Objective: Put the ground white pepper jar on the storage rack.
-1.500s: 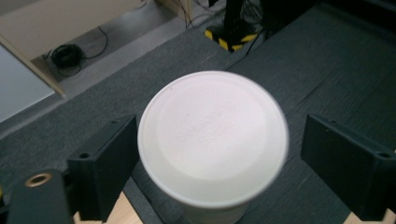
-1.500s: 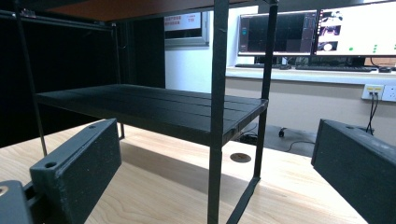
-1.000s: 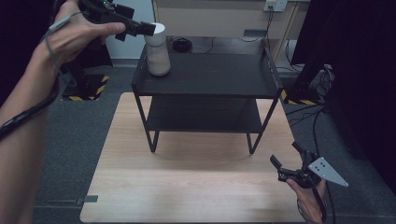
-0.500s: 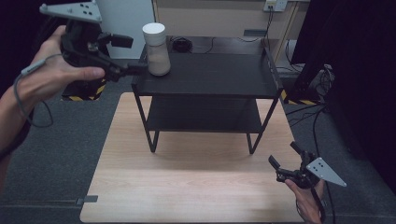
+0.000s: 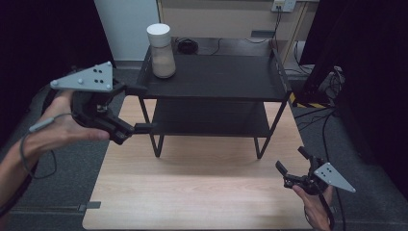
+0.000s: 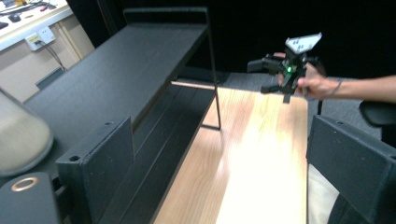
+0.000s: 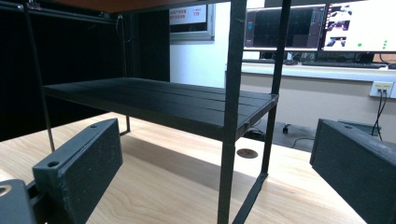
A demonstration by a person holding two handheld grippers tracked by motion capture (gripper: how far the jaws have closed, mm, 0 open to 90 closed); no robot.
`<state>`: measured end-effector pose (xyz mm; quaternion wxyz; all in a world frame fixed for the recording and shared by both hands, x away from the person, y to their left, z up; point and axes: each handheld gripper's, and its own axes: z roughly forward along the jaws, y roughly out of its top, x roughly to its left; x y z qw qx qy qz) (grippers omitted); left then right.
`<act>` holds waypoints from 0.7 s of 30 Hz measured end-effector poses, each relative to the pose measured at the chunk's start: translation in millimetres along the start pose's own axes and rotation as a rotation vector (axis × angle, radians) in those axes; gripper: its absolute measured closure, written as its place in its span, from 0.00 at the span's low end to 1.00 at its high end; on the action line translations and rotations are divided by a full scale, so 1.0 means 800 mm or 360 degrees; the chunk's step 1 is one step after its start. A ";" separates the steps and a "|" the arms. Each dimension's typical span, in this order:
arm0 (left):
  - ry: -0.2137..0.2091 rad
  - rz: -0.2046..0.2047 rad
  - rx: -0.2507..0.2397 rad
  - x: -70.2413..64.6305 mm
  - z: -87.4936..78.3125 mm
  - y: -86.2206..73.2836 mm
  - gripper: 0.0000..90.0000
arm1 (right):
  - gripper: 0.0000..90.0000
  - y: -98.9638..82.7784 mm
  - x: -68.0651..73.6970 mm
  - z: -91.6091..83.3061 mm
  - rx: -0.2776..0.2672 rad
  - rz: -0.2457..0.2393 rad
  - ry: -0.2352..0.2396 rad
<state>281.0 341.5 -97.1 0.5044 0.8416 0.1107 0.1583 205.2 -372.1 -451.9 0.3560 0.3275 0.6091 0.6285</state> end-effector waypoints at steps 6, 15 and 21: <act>-0.0006 0.0008 0.0026 -0.003 0.010 -0.022 0.08 | 0.03 0.000 0.000 0.001 0.0002 0.0000 0.0003; -0.0009 0.0022 -0.0006 -0.005 0.010 -0.025 0.09 | 0.03 0.000 0.001 -0.001 0.0001 0.0002 -0.0004; -0.0007 -0.0012 -0.0019 -0.003 0.007 -0.027 0.09 | 0.03 0.000 0.003 0.001 0.0008 -0.0006 0.0011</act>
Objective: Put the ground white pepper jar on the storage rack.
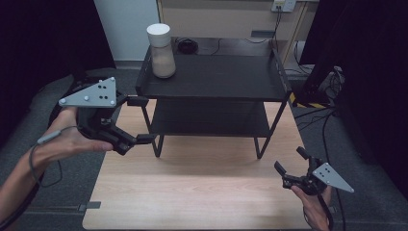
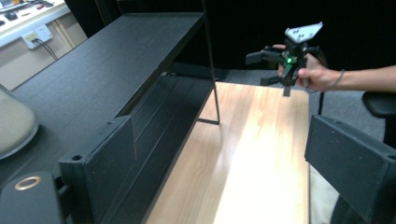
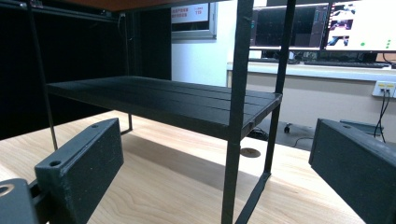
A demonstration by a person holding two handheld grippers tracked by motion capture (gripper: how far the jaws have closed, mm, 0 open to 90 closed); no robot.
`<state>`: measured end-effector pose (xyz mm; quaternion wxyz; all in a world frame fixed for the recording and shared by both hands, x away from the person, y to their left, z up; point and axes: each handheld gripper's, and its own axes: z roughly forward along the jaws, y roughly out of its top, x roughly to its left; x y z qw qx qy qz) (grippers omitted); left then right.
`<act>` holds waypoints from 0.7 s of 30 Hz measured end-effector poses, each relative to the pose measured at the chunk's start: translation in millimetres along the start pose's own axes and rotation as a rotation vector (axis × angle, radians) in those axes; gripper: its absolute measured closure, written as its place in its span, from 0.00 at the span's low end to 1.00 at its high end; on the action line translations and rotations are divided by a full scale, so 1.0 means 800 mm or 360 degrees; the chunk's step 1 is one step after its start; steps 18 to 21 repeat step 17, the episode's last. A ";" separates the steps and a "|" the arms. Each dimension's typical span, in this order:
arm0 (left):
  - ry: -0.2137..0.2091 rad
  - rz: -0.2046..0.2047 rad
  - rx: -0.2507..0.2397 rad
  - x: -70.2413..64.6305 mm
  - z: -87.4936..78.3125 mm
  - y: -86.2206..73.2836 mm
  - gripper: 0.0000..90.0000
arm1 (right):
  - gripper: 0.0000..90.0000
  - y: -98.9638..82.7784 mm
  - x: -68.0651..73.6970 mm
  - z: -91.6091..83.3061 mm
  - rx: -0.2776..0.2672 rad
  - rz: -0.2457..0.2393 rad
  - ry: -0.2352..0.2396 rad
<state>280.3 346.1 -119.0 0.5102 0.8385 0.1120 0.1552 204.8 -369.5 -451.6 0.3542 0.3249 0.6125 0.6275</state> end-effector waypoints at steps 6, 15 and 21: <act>0.0007 -0.0001 0.0021 0.001 0.002 0.000 0.09 | 0.03 0.000 0.000 0.000 0.0002 0.0002 0.0002; 0.0011 0.0004 0.0024 0.001 0.004 0.001 0.09 | 0.03 0.000 0.000 0.000 0.0001 0.0001 0.0002; 0.0016 0.0008 0.0027 0.000 0.004 0.002 0.09 | 0.03 -0.001 -0.001 0.001 0.0003 0.0002 0.0003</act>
